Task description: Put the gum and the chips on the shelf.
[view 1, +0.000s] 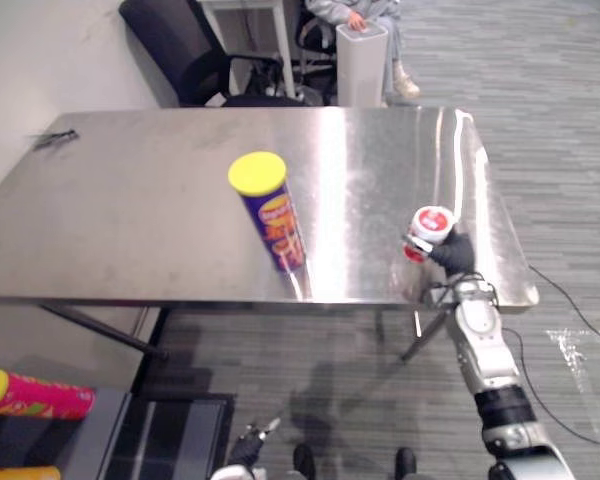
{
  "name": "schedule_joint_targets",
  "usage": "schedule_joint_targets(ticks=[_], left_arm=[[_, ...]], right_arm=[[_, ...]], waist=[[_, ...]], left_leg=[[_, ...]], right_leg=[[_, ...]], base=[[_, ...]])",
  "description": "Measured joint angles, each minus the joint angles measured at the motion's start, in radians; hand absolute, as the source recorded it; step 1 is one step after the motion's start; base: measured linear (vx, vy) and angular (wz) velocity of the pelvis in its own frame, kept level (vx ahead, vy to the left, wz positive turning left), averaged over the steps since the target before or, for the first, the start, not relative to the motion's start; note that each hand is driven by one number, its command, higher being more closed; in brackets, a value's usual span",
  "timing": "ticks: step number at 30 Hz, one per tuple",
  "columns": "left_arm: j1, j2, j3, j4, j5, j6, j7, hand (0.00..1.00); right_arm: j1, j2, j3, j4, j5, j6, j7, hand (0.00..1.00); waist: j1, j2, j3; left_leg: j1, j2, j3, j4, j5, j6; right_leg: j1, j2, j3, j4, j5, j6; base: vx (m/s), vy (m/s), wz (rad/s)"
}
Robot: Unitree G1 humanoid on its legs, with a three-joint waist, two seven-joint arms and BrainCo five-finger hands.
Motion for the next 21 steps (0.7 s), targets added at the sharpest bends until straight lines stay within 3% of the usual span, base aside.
schedule_joint_targets(ticks=[6, 12, 18, 21], left_arm=[[0.002, -0.002, 0.037, 0.001, 0.001, 0.0, 0.0, 0.0], [0.018, -0.003, 0.059, -0.01, 0.002, -0.001, 0.0, 0.0], [0.037, 0.0, 0.064, -0.018, 0.024, -0.001, 0.0, 0.0], [0.037, 0.0, 0.066, -0.02, 0.026, -0.001, 0.0, 0.0]], right_arm=[[0.126, -0.003, -0.015, -0.186, 0.008, -0.023, 0.039, 1.0], [0.264, -0.006, -0.113, -0.358, 0.064, -0.03, 0.081, 1.0], [0.363, -0.005, -0.218, -0.42, 0.081, -0.051, 0.078, 1.0], [0.404, -0.003, -0.234, -0.46, 0.081, -0.051, 0.08, 1.0]], waist=[[-0.005, -0.007, 0.003], [-0.023, -0.016, -0.003], [-0.054, -0.03, -0.02], [-0.052, -0.029, -0.021]], left_leg=[[0.021, 0.005, 0.025, 0.0, -0.005, -0.006], [0.03, 0.007, 0.025, 0.0, -0.006, -0.007], [0.033, 0.005, -0.014, 0.0, 0.0, -0.001], [0.025, 0.004, -0.058, 0.001, 0.009, 0.0]], right_leg=[[0.003, 0.005, 0.025, 0.006, 0.0, 0.0], [0.006, 0.005, 0.026, 0.006, 0.0, 0.0], [0.032, 0.001, -0.015, 0.012, 0.0, 0.0], [0.031, -0.003, -0.066, 0.054, -0.02, -0.011]], base=[[-0.02, -0.015, -0.13], [-0.02, -0.016, -0.01], [-0.01, -0.021, 0.16], [-0.04, -0.022, 0.42]])
